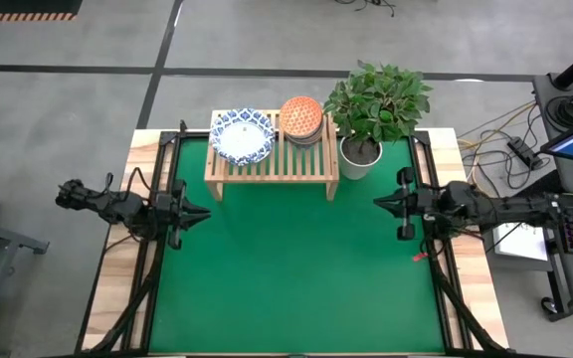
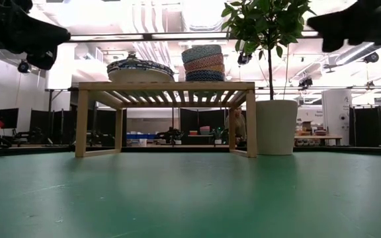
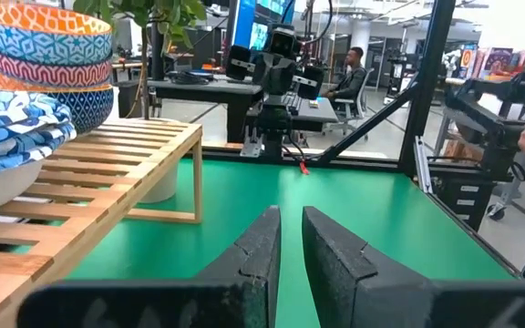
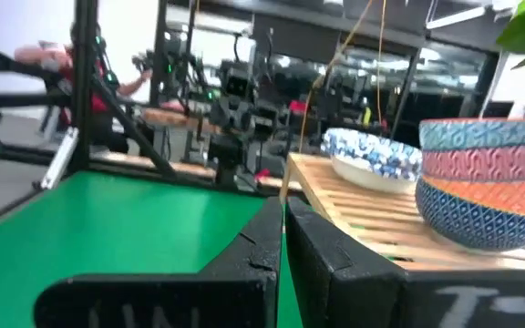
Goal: Place and stack bowls onto a shelf
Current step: Return to Home Position
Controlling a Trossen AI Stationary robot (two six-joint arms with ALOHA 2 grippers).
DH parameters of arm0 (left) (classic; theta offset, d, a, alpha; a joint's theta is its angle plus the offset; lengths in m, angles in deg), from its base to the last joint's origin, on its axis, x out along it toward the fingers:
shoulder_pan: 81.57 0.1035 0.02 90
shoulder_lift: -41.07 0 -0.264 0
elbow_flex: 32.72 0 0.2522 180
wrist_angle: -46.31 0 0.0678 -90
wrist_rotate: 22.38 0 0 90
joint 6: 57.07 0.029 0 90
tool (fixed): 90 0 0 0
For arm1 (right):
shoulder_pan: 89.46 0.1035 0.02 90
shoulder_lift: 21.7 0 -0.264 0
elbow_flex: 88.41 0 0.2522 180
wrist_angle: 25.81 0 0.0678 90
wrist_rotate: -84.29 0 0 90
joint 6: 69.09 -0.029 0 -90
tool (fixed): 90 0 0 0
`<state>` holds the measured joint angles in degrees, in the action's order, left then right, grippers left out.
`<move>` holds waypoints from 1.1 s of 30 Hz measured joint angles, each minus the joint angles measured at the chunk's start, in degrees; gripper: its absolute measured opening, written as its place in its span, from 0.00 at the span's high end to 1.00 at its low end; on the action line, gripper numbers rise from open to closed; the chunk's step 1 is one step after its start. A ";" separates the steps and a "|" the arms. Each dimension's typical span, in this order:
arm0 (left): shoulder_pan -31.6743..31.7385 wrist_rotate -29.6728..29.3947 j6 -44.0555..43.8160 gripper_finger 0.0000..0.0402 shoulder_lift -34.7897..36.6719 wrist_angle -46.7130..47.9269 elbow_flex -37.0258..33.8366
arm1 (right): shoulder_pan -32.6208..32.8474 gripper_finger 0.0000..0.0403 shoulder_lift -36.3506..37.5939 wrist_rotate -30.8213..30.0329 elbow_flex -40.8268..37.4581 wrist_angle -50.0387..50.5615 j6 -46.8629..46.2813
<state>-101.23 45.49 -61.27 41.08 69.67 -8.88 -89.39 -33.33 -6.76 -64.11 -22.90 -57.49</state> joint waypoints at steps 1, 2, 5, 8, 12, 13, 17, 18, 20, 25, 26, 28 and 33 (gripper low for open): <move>0.00 0.01 0.21 0.92 0.00 -0.40 -0.13 | 0.01 0.98 1.59 0.17 -0.25 1.24 -0.01; 0.00 0.02 0.44 0.92 0.00 -0.49 -0.15 | 0.01 0.98 3.26 0.42 -0.50 2.50 -0.01; 0.00 0.04 1.72 0.92 0.00 -0.50 -0.17 | 0.01 0.98 8.54 1.62 -1.10 5.49 0.09; -0.03 -2.99 3.64 0.92 -0.02 -0.27 -0.10 | 0.02 0.98 11.58 4.32 -2.73 5.07 -0.55; 0.02 -6.93 -0.59 0.92 -0.03 0.02 -0.08 | 0.03 0.98 10.54 9.78 -4.54 1.97 -1.56; 0.01 -6.93 -2.00 0.92 -0.09 0.64 -0.09 | 0.01 0.98 10.53 10.51 -5.75 1.56 -1.73; -0.02 -6.96 -4.51 0.92 -0.11 1.75 -0.19 | -0.07 0.98 11.60 12.68 -9.80 -4.48 -1.78; -0.02 -6.91 -3.93 0.92 -0.13 2.37 -0.19 | -0.10 0.98 11.43 12.60 -9.80 -4.46 -1.64; 0.00 -6.91 -1.53 0.92 -0.13 2.94 -0.19 | -0.09 0.98 11.29 10.12 -9.82 -2.15 -1.53; 0.00 -6.91 0.56 0.92 -0.58 3.09 -0.11 | -0.10 0.98 9.99 1.56 -9.82 3.91 -10.01; -0.02 -6.91 0.60 0.92 -0.65 2.96 -0.02 | -0.10 0.98 9.76 0.70 -9.85 5.20 -11.49; -0.02 -6.91 0.63 0.92 -0.63 3.07 -0.01 | -0.10 0.98 9.12 -0.29 -9.85 7.18 -13.56; -0.02 -6.89 0.66 0.92 -0.83 3.05 -0.01 | -0.10 0.98 8.11 -0.42 -9.82 9.75 -14.60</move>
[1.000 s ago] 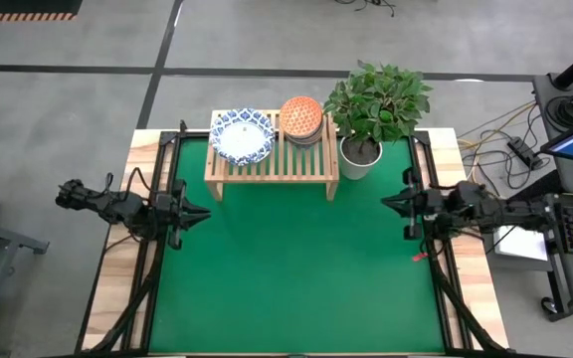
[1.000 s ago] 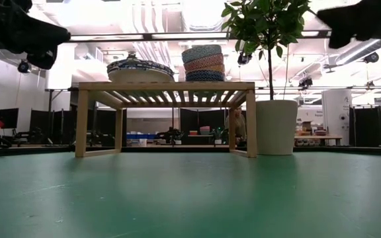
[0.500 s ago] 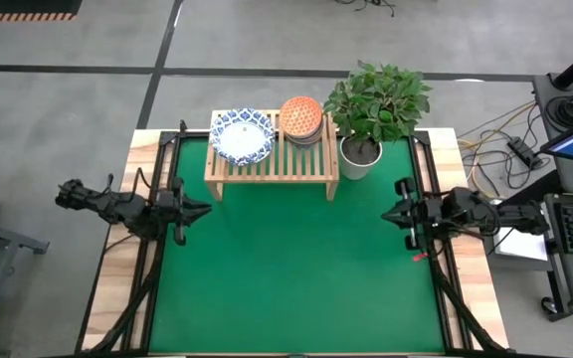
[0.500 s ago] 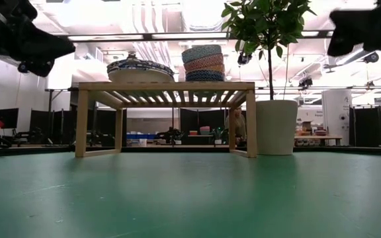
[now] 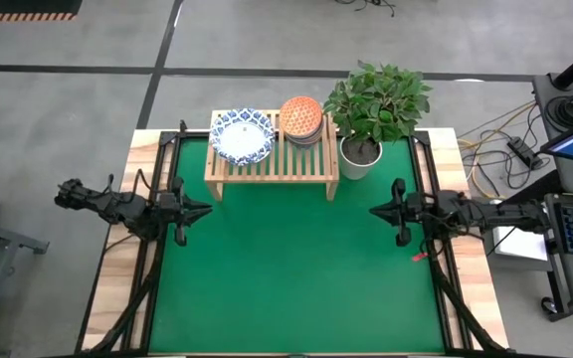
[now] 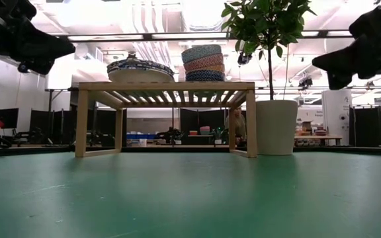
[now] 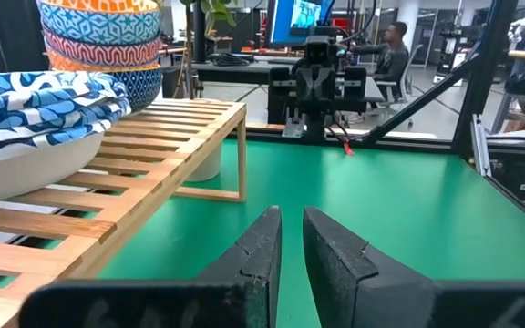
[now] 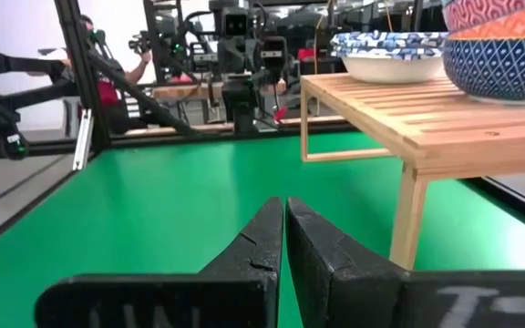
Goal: Place and stack bowls onto a shelf
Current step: Return to Home Position
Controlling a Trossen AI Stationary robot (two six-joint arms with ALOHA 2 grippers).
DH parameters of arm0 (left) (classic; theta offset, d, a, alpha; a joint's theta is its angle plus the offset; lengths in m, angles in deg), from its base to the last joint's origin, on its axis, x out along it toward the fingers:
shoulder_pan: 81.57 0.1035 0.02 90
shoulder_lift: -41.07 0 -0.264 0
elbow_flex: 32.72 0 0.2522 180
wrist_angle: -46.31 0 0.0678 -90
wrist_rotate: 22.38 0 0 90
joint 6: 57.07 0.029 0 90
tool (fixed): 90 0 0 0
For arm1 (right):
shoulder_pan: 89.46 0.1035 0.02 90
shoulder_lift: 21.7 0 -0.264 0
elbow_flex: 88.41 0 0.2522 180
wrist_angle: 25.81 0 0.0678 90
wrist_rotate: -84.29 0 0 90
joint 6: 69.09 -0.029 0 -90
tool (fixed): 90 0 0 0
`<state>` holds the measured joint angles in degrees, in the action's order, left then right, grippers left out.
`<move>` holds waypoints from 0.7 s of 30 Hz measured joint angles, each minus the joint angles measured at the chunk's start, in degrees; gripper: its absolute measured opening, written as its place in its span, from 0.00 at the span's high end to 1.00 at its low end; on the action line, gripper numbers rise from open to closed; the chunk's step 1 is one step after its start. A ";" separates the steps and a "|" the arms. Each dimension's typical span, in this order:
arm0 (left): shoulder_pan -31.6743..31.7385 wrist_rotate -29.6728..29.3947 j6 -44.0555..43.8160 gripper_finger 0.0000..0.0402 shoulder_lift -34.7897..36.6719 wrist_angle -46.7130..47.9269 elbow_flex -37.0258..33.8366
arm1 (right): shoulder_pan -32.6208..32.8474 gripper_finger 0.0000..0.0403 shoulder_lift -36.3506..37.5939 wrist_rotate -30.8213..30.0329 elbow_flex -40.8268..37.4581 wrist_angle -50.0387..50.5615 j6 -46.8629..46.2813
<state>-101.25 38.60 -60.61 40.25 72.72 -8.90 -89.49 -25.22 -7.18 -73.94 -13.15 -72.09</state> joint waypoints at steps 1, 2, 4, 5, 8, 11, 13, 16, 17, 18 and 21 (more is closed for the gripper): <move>0.01 -0.02 0.01 0.92 -0.06 -0.02 0.00 | 0.00 0.98 -0.23 0.00 0.02 0.02 -0.02; 0.01 -0.02 0.01 0.92 -0.12 -0.03 0.00 | 0.00 0.98 -0.40 0.00 0.02 0.02 0.01; 0.00 -0.01 0.01 0.92 -0.14 0.00 -0.02 | 0.00 0.98 -0.55 -0.01 0.02 0.07 0.03; 0.01 0.00 0.01 0.92 -0.19 -0.07 -0.02 | 0.00 0.98 -0.63 -0.01 0.02 0.10 -0.01; 0.00 0.00 0.01 0.92 -0.35 0.01 -0.02 | 0.00 0.98 -0.66 -0.02 0.02 0.13 0.04; 0.01 0.00 0.01 0.92 -0.33 0.00 -0.02 | 0.00 0.98 -0.66 -0.02 0.02 0.17 0.08; 0.01 0.00 0.01 0.92 -0.33 -0.02 -0.02 | 0.00 0.98 -0.69 -0.02 0.02 0.19 0.04; 0.01 0.00 0.01 0.92 -0.37 0.00 -0.02 | 0.00 0.98 -0.69 -0.02 0.02 0.21 0.08; 0.01 0.00 0.01 0.92 -0.35 -0.01 -0.02 | 0.00 0.98 -0.69 -0.02 0.02 0.22 0.04; 0.01 0.00 0.01 0.92 -0.35 -0.02 -0.01 | 0.00 0.98 -0.69 -0.02 0.02 0.22 0.04; 0.00 0.00 0.01 0.92 -0.35 -0.02 -0.01 | 0.00 0.98 -0.69 -0.02 0.02 0.26 0.08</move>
